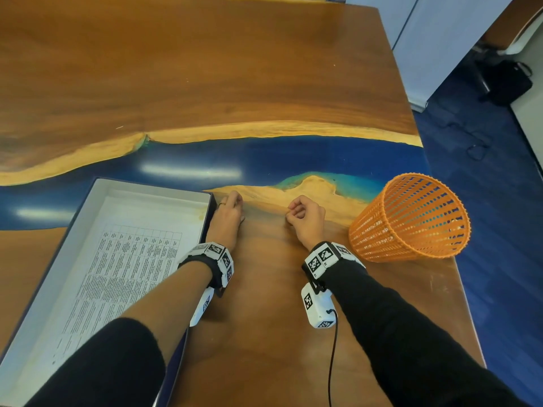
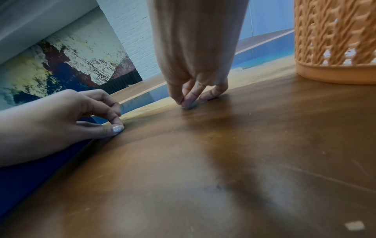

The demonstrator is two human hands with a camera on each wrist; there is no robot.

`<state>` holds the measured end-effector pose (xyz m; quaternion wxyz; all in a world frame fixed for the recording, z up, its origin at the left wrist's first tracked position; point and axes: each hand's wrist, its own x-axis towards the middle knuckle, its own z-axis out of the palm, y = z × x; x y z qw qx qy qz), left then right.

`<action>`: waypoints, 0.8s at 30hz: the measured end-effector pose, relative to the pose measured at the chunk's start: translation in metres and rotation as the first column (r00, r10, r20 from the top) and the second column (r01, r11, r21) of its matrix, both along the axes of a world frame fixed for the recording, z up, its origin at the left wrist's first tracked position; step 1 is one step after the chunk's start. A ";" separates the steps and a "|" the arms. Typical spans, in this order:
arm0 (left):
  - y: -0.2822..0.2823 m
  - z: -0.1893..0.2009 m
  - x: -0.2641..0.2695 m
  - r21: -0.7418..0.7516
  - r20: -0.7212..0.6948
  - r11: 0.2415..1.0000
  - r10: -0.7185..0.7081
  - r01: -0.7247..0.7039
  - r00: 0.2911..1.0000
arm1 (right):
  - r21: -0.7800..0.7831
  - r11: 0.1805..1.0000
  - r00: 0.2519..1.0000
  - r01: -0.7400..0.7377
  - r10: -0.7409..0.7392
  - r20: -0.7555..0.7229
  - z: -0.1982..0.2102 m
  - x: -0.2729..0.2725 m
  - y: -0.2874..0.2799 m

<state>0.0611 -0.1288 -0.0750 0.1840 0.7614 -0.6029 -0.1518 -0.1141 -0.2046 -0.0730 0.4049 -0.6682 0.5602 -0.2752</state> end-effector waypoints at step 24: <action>0.010 0.002 -0.004 -0.004 -0.187 0.993 0.116 -0.119 0.976 | 0.011 1.000 1.000 -0.028 0.028 0.005 0.013 -0.011 0.022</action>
